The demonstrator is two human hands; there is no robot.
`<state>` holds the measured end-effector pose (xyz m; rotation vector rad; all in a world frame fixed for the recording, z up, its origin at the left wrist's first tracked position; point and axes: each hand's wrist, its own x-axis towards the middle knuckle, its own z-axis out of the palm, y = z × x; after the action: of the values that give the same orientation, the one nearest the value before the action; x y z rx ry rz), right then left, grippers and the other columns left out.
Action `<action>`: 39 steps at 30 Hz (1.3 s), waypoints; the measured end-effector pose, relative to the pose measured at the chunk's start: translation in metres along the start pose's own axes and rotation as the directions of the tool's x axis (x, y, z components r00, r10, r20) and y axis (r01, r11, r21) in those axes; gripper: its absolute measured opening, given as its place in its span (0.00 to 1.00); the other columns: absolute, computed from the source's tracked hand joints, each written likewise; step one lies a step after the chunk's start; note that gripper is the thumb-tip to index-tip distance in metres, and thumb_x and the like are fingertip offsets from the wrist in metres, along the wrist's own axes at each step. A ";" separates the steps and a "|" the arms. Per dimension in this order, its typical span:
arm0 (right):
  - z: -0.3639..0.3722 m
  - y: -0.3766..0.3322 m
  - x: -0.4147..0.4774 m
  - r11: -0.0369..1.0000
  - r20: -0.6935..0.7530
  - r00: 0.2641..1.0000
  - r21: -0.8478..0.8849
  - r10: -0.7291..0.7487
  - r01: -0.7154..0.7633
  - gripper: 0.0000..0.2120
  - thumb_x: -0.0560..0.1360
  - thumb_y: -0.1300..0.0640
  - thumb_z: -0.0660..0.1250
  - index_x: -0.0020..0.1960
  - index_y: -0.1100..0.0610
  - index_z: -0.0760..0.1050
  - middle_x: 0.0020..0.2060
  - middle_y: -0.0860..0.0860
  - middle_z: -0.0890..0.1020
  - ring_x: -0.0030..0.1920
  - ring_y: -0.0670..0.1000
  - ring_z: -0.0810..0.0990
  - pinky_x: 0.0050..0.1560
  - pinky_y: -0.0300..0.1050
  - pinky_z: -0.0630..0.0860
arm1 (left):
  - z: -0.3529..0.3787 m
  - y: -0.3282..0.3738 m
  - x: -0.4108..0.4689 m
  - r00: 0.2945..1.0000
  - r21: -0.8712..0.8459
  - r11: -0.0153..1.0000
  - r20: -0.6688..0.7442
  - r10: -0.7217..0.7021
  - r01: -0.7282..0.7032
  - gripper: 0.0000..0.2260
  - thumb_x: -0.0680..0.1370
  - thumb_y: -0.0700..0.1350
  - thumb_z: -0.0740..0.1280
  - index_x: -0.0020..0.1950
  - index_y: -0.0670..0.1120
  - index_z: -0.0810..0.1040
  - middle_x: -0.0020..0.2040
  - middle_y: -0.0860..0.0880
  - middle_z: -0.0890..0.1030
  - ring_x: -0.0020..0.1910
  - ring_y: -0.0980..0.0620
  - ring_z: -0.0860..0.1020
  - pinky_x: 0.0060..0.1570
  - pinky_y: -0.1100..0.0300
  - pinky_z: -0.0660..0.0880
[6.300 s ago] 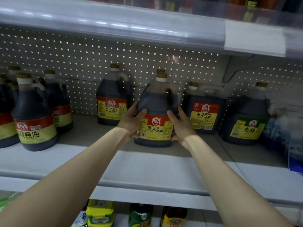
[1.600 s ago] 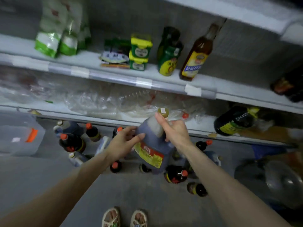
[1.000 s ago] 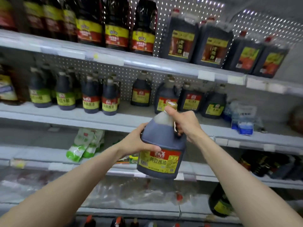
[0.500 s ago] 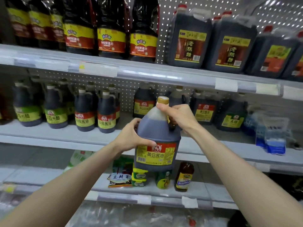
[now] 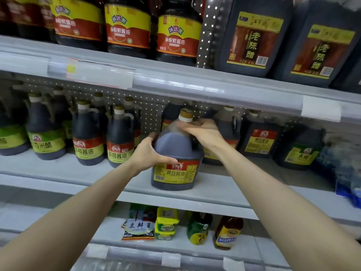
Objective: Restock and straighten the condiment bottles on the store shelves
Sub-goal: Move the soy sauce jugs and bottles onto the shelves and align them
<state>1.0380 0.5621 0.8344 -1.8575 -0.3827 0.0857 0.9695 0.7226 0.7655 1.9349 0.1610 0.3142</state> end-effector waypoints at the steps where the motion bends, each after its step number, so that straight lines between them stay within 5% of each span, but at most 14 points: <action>1: 0.002 -0.001 0.003 1.000 0.000 1.000 -0.015 0.006 -0.006 0.18 0.65 0.46 0.78 0.49 0.55 0.81 0.39 0.44 0.83 0.42 0.43 0.80 0.40 0.39 0.76 | -0.001 -0.003 0.004 1.000 0.001 1.000 0.000 0.001 -0.001 0.44 0.56 0.46 0.84 0.68 0.47 0.68 0.57 0.52 0.78 0.56 0.51 0.78 0.52 0.55 0.79; 7: 0.012 0.005 0.028 0.998 -0.015 1.000 -0.053 0.026 -0.027 0.15 0.68 0.46 0.77 0.46 0.54 0.78 0.38 0.44 0.80 0.39 0.40 0.76 0.40 0.38 0.71 | -0.004 -0.011 0.023 0.999 -0.054 0.998 0.018 -0.038 0.039 0.38 0.58 0.43 0.84 0.63 0.52 0.69 0.51 0.51 0.82 0.46 0.55 0.81 0.37 0.62 0.79; 10: 0.014 0.008 0.031 1.000 -0.021 1.000 -0.027 0.012 -0.013 0.17 0.68 0.47 0.77 0.50 0.56 0.80 0.38 0.44 0.80 0.41 0.44 0.78 0.37 0.35 0.71 | -0.005 -0.016 0.027 0.998 -0.061 0.996 0.037 -0.056 0.058 0.39 0.58 0.44 0.84 0.64 0.52 0.69 0.51 0.50 0.82 0.47 0.51 0.82 0.41 0.55 0.82; 15: 0.020 0.010 0.032 1.000 -0.034 0.999 -0.013 0.000 0.000 0.17 0.69 0.49 0.76 0.51 0.57 0.77 0.41 0.46 0.80 0.39 0.40 0.76 0.35 0.32 0.70 | -0.007 -0.021 0.027 0.995 -0.113 0.992 0.082 -0.053 0.063 0.38 0.61 0.43 0.82 0.67 0.49 0.69 0.54 0.49 0.82 0.49 0.52 0.82 0.40 0.60 0.80; 21: 0.024 0.020 0.020 0.999 -0.110 0.993 0.001 -0.047 0.047 0.16 0.71 0.49 0.74 0.53 0.53 0.72 0.42 0.41 0.76 0.43 0.40 0.74 0.39 0.34 0.70 | -0.011 -0.022 0.015 0.987 -0.271 0.957 0.143 -0.069 0.106 0.24 0.74 0.44 0.72 0.67 0.54 0.67 0.54 0.53 0.80 0.50 0.54 0.81 0.43 0.57 0.80; 25: 0.028 0.038 0.002 0.999 -0.113 0.993 0.038 -0.031 0.035 0.26 0.74 0.48 0.71 0.68 0.49 0.67 0.56 0.46 0.77 0.52 0.49 0.77 0.45 0.41 0.75 | -0.011 -0.023 0.004 0.979 -0.278 0.943 0.134 -0.153 0.185 0.14 0.78 0.49 0.67 0.62 0.50 0.69 0.51 0.53 0.80 0.48 0.54 0.79 0.41 0.55 0.78; 29: 0.029 0.056 -0.009 0.998 -0.128 0.990 -0.015 0.051 -0.053 0.34 0.76 0.43 0.67 0.77 0.49 0.57 0.68 0.51 0.72 0.62 0.55 0.75 0.57 0.49 0.76 | -0.005 -0.026 -0.004 0.982 -0.300 0.937 0.120 -0.149 0.179 0.10 0.81 0.50 0.62 0.61 0.52 0.70 0.52 0.54 0.79 0.50 0.54 0.78 0.50 0.43 0.79; 35: 0.037 0.069 -0.021 0.992 -0.139 0.983 0.058 0.122 -0.115 0.34 0.77 0.40 0.63 0.78 0.46 0.54 0.70 0.51 0.70 0.64 0.55 0.74 0.61 0.59 0.76 | 0.005 -0.024 -0.008 0.992 -0.371 0.920 0.053 -0.110 0.122 0.06 0.82 0.49 0.61 0.49 0.62 0.70 0.53 0.53 0.79 0.52 0.51 0.78 0.46 0.46 0.78; 39: 0.037 0.074 -0.017 0.990 -0.162 0.979 0.082 0.123 -0.111 0.33 0.77 0.41 0.64 0.77 0.46 0.56 0.69 0.52 0.72 0.63 0.56 0.75 0.58 0.58 0.77 | 0.006 -0.025 -0.006 0.994 -0.385 0.917 0.017 -0.108 0.107 0.04 0.82 0.48 0.60 0.55 0.57 0.71 0.55 0.49 0.80 0.53 0.49 0.79 0.50 0.42 0.79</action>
<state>1.0291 0.5712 0.7512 -1.7994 -0.1519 0.0230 0.9670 0.7251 0.7388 1.5280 0.1925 0.2547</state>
